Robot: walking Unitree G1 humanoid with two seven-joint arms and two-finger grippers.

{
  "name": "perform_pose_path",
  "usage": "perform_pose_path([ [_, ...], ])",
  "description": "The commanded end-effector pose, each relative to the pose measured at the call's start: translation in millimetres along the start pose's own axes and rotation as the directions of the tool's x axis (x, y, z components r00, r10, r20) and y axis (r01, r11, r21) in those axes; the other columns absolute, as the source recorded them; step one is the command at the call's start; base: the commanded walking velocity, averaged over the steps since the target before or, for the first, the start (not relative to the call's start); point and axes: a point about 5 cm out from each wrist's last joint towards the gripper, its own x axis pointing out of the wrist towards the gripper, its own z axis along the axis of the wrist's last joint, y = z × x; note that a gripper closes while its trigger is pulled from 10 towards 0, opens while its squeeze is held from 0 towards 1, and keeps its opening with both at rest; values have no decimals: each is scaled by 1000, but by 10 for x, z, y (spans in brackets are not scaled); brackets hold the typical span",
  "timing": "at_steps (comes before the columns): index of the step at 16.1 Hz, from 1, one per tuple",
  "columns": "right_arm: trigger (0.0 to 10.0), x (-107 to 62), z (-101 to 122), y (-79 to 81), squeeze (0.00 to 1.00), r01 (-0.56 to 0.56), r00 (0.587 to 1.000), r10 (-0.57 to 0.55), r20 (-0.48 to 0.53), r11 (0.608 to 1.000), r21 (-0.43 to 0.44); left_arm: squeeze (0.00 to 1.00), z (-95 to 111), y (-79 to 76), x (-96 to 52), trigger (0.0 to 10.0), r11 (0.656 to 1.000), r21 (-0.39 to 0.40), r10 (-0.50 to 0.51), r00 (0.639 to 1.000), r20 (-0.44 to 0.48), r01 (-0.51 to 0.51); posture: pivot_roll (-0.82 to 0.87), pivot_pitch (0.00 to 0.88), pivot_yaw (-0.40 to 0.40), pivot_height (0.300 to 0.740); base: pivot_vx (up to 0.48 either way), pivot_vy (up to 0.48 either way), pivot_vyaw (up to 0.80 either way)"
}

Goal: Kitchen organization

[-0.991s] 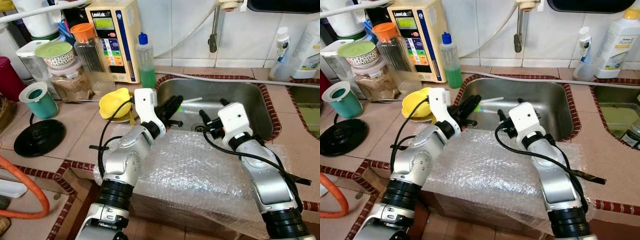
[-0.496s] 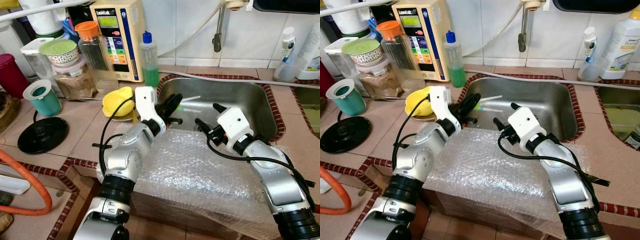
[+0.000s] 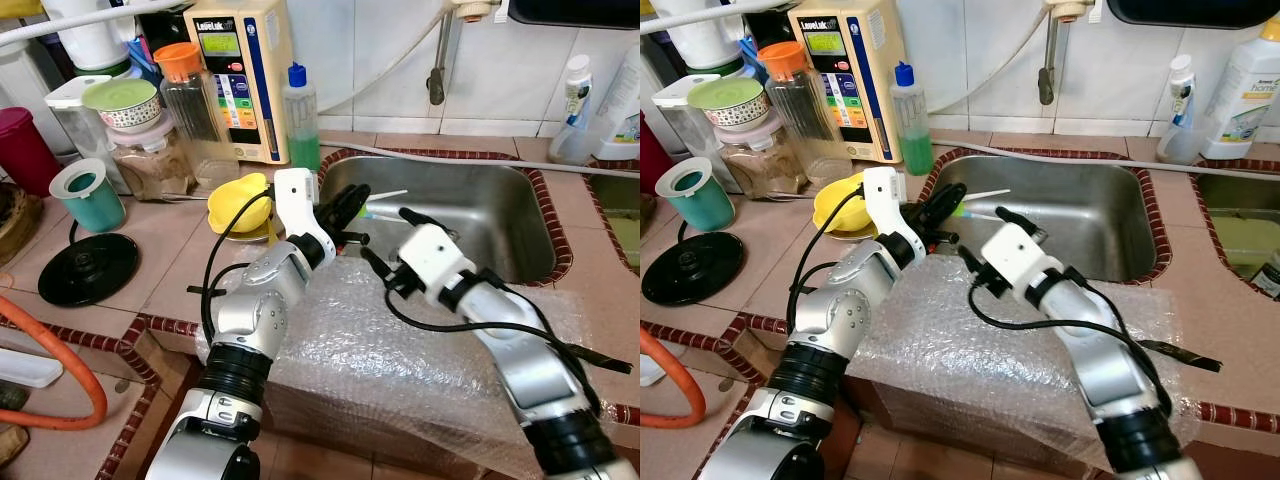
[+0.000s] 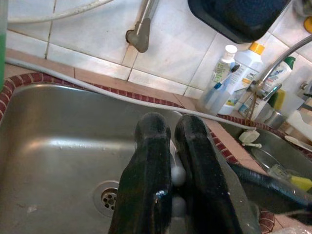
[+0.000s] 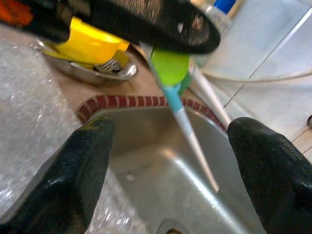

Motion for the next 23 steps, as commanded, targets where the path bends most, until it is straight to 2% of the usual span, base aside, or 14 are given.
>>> perform_pose_path([
  [1,10000,59,24,7,0,6,1000,-6,10,1000,-19,0,19,-275,134,10000,996,-39,-74,997,24,75,-115,0,108,740,0,0,0],
  [3,10000,205,4,-41,0,85,996,-85,3,996,-38,0,2,-315,142,10000,994,-67,-84,996,19,85,-115,0,106,740,0,0,0],
  [4,3725,241,-5,-61,0,101,995,-101,-6,993,-60,0,7,-328,145,10000,994,-66,-88,996,18,89,-112,0,106,740,0,0,0],
  [5,0,281,-28,-74,0,111,994,-112,-14,992,-56,0,23,-340,150,10000,993,-68,-91,996,19,92,-110,0,105,740,0,0,0],
  [10,0,396,-141,-111,0,164,984,-168,-67,984,-64,0,62,-363,156,10000,992,-71,-100,995,24,102,-99,0,101,740,0,0,0],
  [12,0,376,-173,-144,0,216,971,-223,-88,973,-80,0,82,-294,148,10000,997,-60,-49,998,38,51,-95,0,97,740,0,0,0],
  [14,0,350,-211,-140,0,228,967,-234,-101,971,-67,0,86,-272,138,10000,997,-64,-39,998,41,41,-95,0,97,740,0,0,0],
  [17,0,336,-259,-103,0,223,969,-225,-107,974,-28,0,85,-292,141,10000,996,-79,-45,998,42,48,-95,0,96,740,0,0,0],
  [23,0,414,-190,-35,0,178,982,-176,-73,983,33,0,74,-317,146,10000,993,-104,-53,998,39,57,-97,0,96,740,0,0,0],
])
